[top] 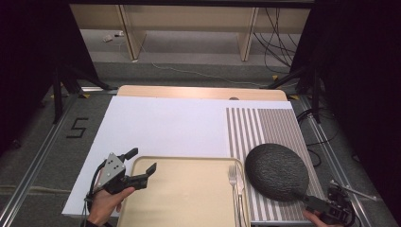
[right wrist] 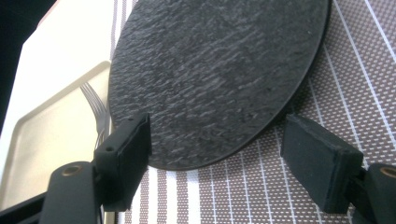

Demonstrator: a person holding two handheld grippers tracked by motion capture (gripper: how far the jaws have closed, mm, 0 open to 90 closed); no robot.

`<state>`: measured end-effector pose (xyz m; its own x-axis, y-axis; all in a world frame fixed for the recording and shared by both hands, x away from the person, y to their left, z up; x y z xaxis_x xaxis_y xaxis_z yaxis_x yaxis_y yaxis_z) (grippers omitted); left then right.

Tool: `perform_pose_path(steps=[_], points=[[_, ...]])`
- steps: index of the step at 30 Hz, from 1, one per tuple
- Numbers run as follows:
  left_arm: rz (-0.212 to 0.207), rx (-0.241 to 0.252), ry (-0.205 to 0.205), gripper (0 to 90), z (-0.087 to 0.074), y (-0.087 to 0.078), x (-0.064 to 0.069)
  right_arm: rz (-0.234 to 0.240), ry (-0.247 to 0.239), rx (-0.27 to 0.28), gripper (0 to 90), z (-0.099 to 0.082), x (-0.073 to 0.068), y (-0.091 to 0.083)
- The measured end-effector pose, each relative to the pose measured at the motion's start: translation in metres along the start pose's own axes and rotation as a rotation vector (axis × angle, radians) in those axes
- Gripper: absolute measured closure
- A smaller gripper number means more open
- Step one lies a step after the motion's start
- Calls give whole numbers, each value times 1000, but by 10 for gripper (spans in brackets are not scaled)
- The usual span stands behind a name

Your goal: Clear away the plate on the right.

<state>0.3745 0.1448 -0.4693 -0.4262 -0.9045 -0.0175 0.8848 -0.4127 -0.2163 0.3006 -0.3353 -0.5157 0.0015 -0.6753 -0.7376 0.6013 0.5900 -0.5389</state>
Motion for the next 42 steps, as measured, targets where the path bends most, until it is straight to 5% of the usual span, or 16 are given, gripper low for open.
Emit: perform_pose_path(steps=[3,7,11,15,18,19,20,26,42], points=[[4,-6,2,171,0,0,0,-3,36,2,261,0,5,2],[3,-5,2,170,0,0,0,57,81,3,264,-1,7,5],[2,-7,3,170,-1,0,0,46,101,11,268,0,10,7],[3,-6,3,171,0,0,0,103,153,21,275,1,8,7],[2,-5,4,170,0,0,0,77,119,19,283,1,13,8],[3,-5,3,171,0,0,0,79,165,50,293,5,11,9],[4,-5,4,170,0,0,0,98,142,38,297,3,13,7],[2,-5,3,171,0,0,0,127,205,49,309,5,16,10],[4,-6,5,171,-1,1,0,148,241,67,354,7,17,18]])
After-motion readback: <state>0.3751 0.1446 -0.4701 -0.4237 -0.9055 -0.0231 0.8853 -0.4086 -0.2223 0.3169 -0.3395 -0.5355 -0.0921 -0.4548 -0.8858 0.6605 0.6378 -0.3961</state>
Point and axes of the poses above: each handheld gripper's, and its own axes: y roughly forward along the jaws, z roughly out of its top, x roughly to its right, the point moved 9 cm from there along y, roughly forward along the jaws, and after that the axes turned 12 degrees about z, right-handed, at the moved point
